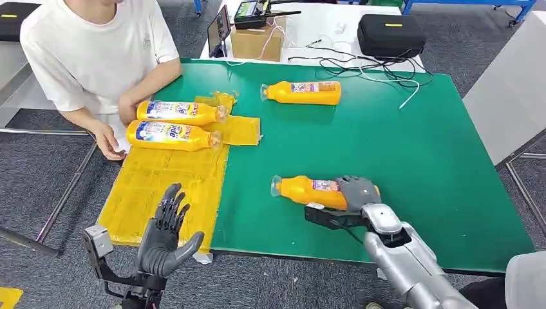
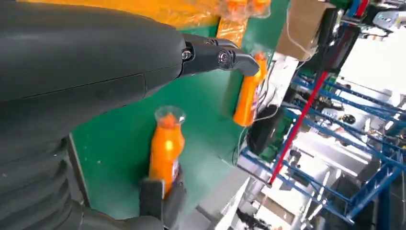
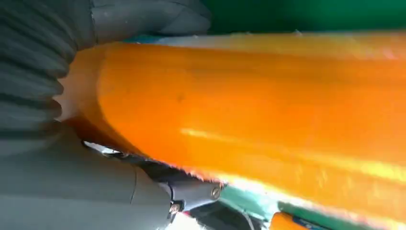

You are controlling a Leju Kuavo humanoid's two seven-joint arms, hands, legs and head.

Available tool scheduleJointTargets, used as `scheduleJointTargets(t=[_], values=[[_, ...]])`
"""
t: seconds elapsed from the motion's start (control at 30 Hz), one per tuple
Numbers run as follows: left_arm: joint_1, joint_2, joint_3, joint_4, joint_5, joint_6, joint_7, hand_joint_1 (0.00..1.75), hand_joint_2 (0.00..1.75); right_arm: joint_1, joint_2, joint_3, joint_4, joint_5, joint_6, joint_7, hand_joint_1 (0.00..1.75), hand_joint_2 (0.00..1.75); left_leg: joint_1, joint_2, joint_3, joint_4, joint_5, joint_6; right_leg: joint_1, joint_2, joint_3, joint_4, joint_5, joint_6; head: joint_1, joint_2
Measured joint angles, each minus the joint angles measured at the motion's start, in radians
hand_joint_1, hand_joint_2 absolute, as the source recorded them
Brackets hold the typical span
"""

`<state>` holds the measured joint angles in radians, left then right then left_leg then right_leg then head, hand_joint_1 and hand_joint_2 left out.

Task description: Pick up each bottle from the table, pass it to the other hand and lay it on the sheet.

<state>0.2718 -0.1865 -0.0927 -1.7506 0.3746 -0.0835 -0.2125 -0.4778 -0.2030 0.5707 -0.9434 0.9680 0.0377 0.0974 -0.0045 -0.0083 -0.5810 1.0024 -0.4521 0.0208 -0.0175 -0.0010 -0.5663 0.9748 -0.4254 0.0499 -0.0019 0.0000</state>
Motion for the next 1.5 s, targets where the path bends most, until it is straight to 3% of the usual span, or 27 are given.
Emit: scheduleJointTargets(t=[0.27, 0.33, 0.43, 0.57, 0.63, 0.73, 1.23, 1.5], values=[[-0.039, 0.031, -0.003, 0.001, -0.001, 0.014, -0.039, 0.00, 1.75, -0.087, -0.011, -0.001, 0.128, -0.191, 0.068, -0.175, 1.75, 1.75, 0.000, 0.004, 0.008, 0.000, -0.001, -0.001, 0.000, 0.000, 0.006, -0.001, 0.000, 0.000, 0.000, 0.000], [-0.048, 0.038, -0.005, 0.003, 0.005, 0.034, -0.040, 0.00, 1.75, -0.091, -0.010, -0.016, 0.141, -0.329, 0.079, -0.295, 1.75, 1.75, 0.000, 0.004, 0.008, -0.001, -0.001, 0.000, 0.000, 0.000, 0.007, -0.001, 0.000, -0.001, 0.002, 0.000], [-0.054, 0.040, -0.017, 0.017, -0.027, 0.128, -0.057, 0.00, 1.75, -0.026, 0.041, -0.059, 0.086, -0.510, 0.050, -0.394, 1.75, 1.75, 0.000, 0.007, 0.009, -0.001, -0.001, -0.001, 0.001, 0.004, 0.007, -0.001, 0.003, -0.003, 0.000, 0.000], [-0.053, 0.036, -0.043, 0.043, -0.144, 0.284, -0.159, 0.00, 1.75, 0.130, 0.136, -0.103, -0.116, -0.555, -0.185, -0.441, 1.75, 1.75, 0.003, 0.002, 0.003, 0.000, 0.000, -0.001, 0.003, 0.001, 0.002, 0.000, 0.002, -0.003, -0.001, 0.000], [-0.045, 0.035, -0.050, 0.047, -0.170, 0.319, -0.179, 0.00, 1.75, 0.172, 0.169, -0.130, -0.221, -0.489, -0.339, -0.446, 1.75, 1.75, 0.004, 0.001, 0.000, 0.000, 0.000, -0.002, 0.004, 0.000, -0.001, 0.001, 0.001, -0.004, 0.000, 0.000], [-0.045, 0.035, -0.061, 0.056, -0.199, 0.339, -0.191, 0.00, 1.75, 0.193, 0.190, -0.161, -0.313, -0.434, -0.428, -0.448, 1.75, 1.75, 0.004, 0.002, -0.002, -0.001, 0.000, -0.002, 0.003, 0.000, -0.002, 0.001, 0.001, -0.004, 0.000, 0.000], [-0.094, 0.011, -0.242, 0.111, -0.090, 0.248, -0.217, 0.00, 1.75, 0.174, 0.265, -0.142, -0.317, -0.490, -0.294, -0.467, 1.75, 1.75, 0.001, 0.002, -0.003, 0.000, 0.000, 0.000, 0.001, 0.000, -0.003, 0.000, 0.002, -0.003, 0.000, 0.000], [-0.109, 0.024, -0.296, 0.112, -0.006, 0.236, -0.212, 0.00, 1.75, 0.213, 0.303, -0.032, -0.281, -0.525, -0.224, -0.486, 1.75, 1.75, 0.001, 0.002, -0.005, -0.001, 0.000, 0.000, 0.001, 0.000, -0.005, 0.000, 0.002, -0.003, 0.000, 0.000]])
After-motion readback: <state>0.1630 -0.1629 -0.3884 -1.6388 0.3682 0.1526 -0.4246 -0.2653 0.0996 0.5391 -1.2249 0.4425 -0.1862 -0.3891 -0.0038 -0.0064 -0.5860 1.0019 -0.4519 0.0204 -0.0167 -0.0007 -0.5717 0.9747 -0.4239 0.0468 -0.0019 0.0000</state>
